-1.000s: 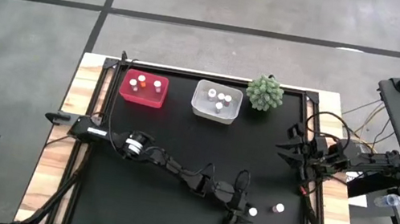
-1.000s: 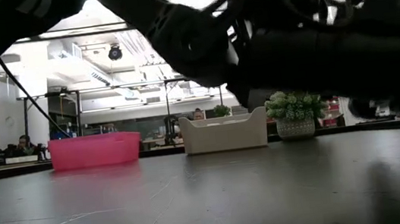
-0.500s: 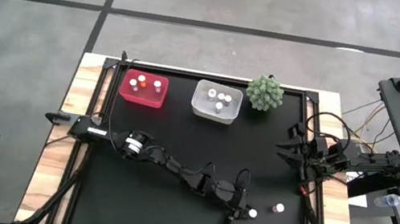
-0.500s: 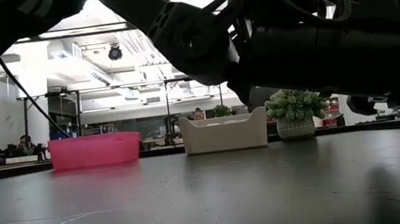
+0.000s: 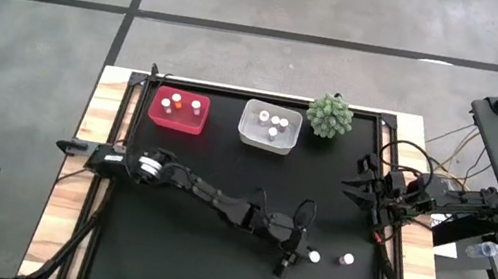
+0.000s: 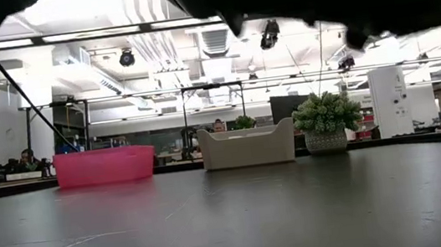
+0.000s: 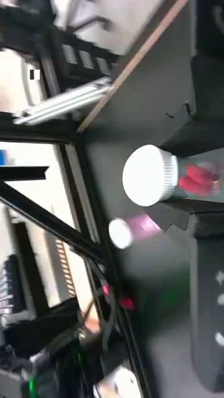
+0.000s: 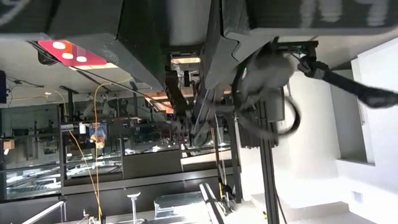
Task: Pick and place medicine bottles into bin by pill shape (circle, oval)
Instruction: Put the blue capsule bottle into the white bin
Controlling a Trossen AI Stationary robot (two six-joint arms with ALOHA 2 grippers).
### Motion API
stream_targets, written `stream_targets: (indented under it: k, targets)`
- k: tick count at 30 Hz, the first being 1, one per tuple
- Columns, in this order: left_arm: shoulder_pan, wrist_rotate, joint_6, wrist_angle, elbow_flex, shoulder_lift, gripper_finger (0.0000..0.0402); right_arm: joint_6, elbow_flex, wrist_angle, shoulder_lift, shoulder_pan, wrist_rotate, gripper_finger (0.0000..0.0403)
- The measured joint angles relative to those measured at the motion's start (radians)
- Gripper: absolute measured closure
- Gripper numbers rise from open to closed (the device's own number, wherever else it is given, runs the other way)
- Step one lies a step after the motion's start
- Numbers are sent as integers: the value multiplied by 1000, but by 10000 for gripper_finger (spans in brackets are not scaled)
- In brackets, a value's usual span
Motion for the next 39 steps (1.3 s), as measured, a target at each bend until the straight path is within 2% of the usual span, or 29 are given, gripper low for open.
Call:
stream_targets:
  k: [5, 9, 16, 22, 30, 35, 39]
  targets:
    - [38, -5, 58, -107, -115, -185, 325, 2, 0, 5, -1, 0, 1, 298]
    - [86, -6, 62, -127, -265, -363, 320, 11, 0, 5, -1, 0, 16, 298]
    - [203, -13, 61, -129, -550, -655, 318, 23, 0, -2, 15, 0, 119, 298]
    - [309, -20, 60, -118, -736, -828, 318, 48, 9, 26, 90, 0, 226, 298]
    - [385, -22, 49, -15, -941, -947, 318, -9, 177, 26, 281, 0, 239, 298]
    - [384, -21, -4, 131, -1084, -947, 317, -85, 300, 17, 427, -3, 242, 298]
    - [384, -39, -71, 315, -1197, -908, 317, -108, 399, -37, 511, -5, 247, 299]
